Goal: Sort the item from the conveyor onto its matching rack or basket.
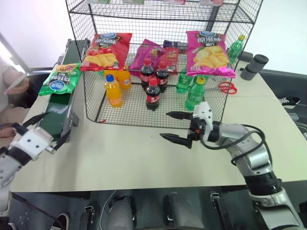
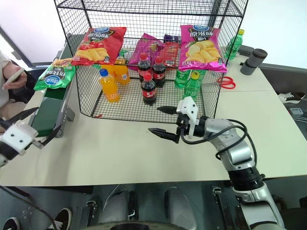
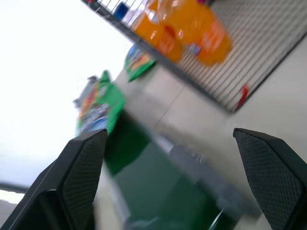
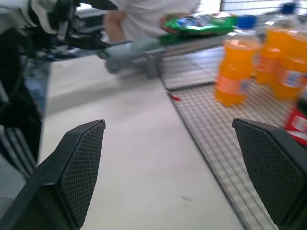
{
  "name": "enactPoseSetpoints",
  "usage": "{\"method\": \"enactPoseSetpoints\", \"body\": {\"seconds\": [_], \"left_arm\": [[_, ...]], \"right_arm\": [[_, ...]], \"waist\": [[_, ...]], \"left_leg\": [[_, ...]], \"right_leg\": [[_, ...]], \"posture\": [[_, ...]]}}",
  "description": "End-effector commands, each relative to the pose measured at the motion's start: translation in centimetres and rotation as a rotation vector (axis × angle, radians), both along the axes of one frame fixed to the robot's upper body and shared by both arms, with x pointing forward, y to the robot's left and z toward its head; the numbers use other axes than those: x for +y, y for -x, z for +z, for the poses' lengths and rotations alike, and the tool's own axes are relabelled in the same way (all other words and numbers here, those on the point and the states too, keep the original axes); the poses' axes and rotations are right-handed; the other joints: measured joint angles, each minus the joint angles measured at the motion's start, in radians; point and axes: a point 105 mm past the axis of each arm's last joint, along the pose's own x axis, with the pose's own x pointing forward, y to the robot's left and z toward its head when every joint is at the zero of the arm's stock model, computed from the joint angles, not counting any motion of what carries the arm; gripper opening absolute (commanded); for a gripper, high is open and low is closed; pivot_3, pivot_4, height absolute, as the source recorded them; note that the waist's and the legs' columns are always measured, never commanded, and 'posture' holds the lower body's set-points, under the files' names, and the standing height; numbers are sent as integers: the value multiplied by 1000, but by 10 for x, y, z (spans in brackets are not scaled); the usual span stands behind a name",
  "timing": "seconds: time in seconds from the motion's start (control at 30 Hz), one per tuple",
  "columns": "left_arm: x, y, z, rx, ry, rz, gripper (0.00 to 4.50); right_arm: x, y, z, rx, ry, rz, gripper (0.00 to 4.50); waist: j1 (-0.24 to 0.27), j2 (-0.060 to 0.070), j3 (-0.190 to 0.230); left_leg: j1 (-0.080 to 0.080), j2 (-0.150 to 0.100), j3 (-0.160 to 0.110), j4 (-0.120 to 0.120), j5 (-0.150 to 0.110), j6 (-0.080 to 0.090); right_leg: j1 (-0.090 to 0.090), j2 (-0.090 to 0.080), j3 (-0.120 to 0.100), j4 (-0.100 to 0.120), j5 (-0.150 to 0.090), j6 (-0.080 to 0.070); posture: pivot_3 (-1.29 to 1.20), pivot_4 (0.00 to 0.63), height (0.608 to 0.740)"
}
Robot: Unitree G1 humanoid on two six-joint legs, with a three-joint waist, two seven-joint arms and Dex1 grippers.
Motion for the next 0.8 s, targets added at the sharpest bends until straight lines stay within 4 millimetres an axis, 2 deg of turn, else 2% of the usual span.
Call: {"method": "enactPoseSetpoints", "body": {"seconds": [0.03, 0.2, 0.33, 0.4, 0.57, 0.67, 0.8], "left_arm": [[12, 9, 11, -67, -222, 44, 4500], [28, 23, 1, -75, -379, 96, 4500], [42, 29, -8, -61, -441, 139, 4500], [44, 29, -11, -63, -444, 140, 4500], [44, 25, -15, -64, -429, 131, 4500], [41, 22, -17, -65, -442, 122, 4500], [42, 20, -15, -62, -443, 122, 4500]], "right_arm": [[8, 2, 5, -7, -9, 64, 4429], [18, 0, 7, -17, -23, 88, 4429], [23, 11, 4, 38, -51, 156, 4429], [22, 13, 0, 54, -60, 169, 4429], [22, 14, 9, 27, -113, 185, 4429], [23, 15, 7, 8, -100, 188, 4429], [21, 3, 6, -83, -97, 105, 4429]], "waist": [[3, 0, 0], [-2, -1, 0], [-2, -1, 0], [-1, -1, -1], [-2, -1, -1], [-3, -1, -1], [-4, -1, -1]], "left_leg": [[0, 0, 0, 0, 0, 0], [0, 0, 2, 0, 0, 1], [0, 0, 2, -1, 0, 1], [0, 0, 2, -1, -1, 1], [0, 0, 3, -1, -1, 1], [0, 1, 2, -1, -1, 1], [0, 1, 3, -1, -1, 0]], "right_leg": [[0, -1, 0, 0, 0, 0], [-1, -2, 0, 0, -1, -1], [-1, -2, 0, 0, 0, -1], [-1, -2, -1, 0, 0, -1], [-1, -2, -1, 0, 0, -1], [-1, -2, -1, 0, 0, -1], [-1, -2, -1, 0, 0, -1]], "posture": [[0, 150, 740], [0, 150, 740], [0, 150, 740], [0, 150, 740], [0, 150, 740], [0, 150, 740], [0, 150, 740]]}}
